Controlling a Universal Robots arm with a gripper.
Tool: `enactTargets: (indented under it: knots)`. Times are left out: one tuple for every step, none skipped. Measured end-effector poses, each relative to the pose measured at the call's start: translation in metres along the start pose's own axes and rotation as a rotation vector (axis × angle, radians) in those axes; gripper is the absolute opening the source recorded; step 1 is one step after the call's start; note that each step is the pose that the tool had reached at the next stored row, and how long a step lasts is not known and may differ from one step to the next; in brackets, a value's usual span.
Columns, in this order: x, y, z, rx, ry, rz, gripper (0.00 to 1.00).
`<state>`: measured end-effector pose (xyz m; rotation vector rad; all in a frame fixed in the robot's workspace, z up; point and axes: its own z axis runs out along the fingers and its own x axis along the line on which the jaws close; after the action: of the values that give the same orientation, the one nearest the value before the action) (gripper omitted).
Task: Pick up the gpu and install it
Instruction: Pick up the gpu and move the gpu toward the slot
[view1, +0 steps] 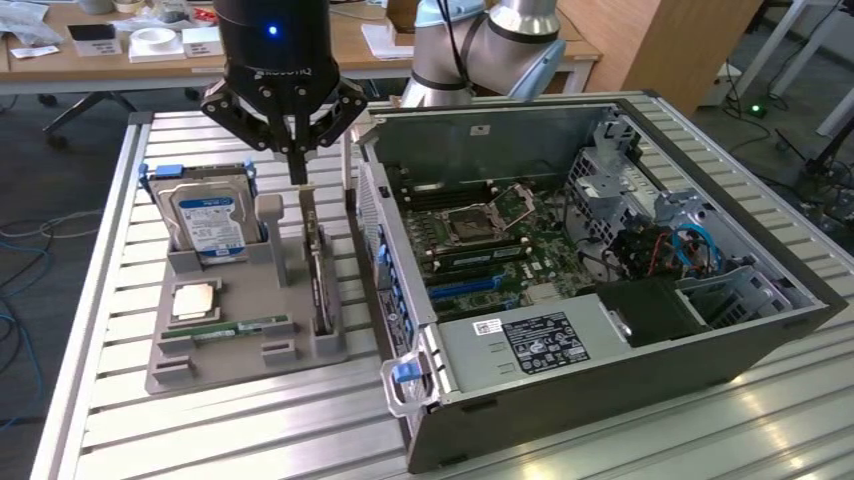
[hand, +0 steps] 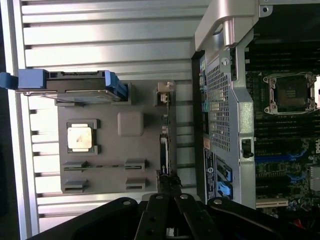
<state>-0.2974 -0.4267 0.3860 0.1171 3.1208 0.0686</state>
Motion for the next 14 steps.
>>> enactTargets:
  knots:
    - [0.0000, 0.0000, 0.0000, 0.0001, 0.0000, 0.000, 0.11]
    - [0.0000, 0.0000, 0.0000, 0.0001, 0.0000, 0.000, 0.11]
    - [0.0000, 0.0000, 0.0000, 0.0001, 0.0000, 0.000, 0.11]
    - [0.0000, 0.0000, 0.0000, 0.0000, 0.0000, 0.000, 0.11]
    - [0.0000, 0.0000, 0.0000, 0.0001, 0.0000, 0.000, 0.11]
    - [0.0000, 0.0000, 0.0000, 0.0000, 0.0000, 0.000, 0.11]
    - [0.0000, 0.0000, 0.0000, 0.0000, 0.0000, 0.000, 0.11]
    - [0.0000, 0.0000, 0.0000, 0.0000, 0.0000, 0.000, 0.11]
    - [0.0000, 0.0000, 0.0000, 0.0000, 0.0000, 0.000, 0.11]
    - [0.0000, 0.0000, 0.0000, 0.0001, 0.0000, 0.000, 0.11]
    - [0.0000, 0.0000, 0.0000, 0.0000, 0.0000, 0.000, 0.17]
    - [0.0000, 0.0000, 0.0000, 0.0000, 0.0000, 0.000, 0.17]
    - [0.0000, 0.0000, 0.0000, 0.0000, 0.0000, 0.000, 0.23]
    - [0.0000, 0.0000, 0.0000, 0.0000, 0.0000, 0.000, 0.29]
